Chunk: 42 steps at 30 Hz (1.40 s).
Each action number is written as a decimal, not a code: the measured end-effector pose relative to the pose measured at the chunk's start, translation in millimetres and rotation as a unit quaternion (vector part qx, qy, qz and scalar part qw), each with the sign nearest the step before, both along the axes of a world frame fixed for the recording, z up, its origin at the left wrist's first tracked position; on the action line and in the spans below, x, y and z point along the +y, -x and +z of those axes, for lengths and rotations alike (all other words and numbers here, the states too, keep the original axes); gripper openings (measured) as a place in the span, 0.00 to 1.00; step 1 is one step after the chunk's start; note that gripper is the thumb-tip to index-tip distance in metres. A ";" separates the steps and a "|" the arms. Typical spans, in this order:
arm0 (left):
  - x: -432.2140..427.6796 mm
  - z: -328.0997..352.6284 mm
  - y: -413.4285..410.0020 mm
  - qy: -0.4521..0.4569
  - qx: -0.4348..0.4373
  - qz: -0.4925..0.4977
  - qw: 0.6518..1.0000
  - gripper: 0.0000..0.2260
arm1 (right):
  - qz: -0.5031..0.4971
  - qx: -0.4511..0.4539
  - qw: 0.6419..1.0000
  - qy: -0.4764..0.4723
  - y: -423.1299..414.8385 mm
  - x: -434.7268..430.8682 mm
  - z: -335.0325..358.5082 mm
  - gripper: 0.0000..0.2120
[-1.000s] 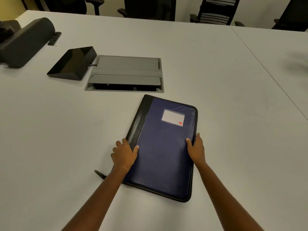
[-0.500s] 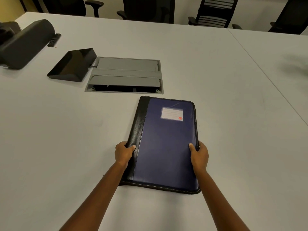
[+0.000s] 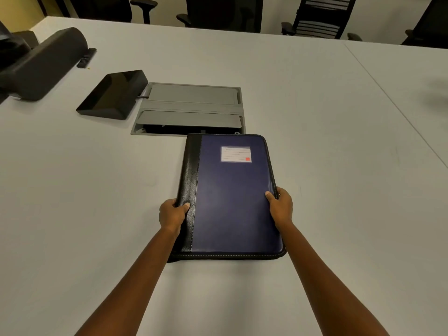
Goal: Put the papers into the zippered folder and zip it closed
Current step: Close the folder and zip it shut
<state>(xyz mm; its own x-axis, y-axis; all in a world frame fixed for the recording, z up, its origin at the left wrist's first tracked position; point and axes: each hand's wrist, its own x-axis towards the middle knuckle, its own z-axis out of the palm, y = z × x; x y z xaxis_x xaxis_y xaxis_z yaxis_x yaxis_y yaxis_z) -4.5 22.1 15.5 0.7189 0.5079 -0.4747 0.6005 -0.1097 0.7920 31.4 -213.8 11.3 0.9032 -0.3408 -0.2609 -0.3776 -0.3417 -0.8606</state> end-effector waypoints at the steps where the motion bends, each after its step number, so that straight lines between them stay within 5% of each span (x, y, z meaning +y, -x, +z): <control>1: 2.0 -1.0 -0.2 -0.006 0.003 -0.008 1.000 0.12 | 0.003 0.002 1.000 -0.003 1.8 1.2 -3.3 0.16; 23: -4.5 -3.9 9.4 -0.182 0.032 -0.135 0.973 0.17 | 0.060 0.019 0.994 0.086 3.8 4.0 -17.6 0.15; 28: -20.0 -5.6 15.9 -0.408 -0.050 -0.281 0.867 0.24 | 0.144 -0.001 0.954 0.263 17.4 16.5 -16.3 0.25; 32: -38.5 -19.2 18.6 -0.452 -0.029 -0.396 0.798 0.26 | 0.261 -0.029 0.890 0.372 33.0 29.5 -21.7 0.25; 42: -55.8 -37.9 27.7 -0.436 -0.013 -0.422 0.795 0.29 | 0.315 -0.015 0.862 0.396 59.4 41.9 -36.4 0.29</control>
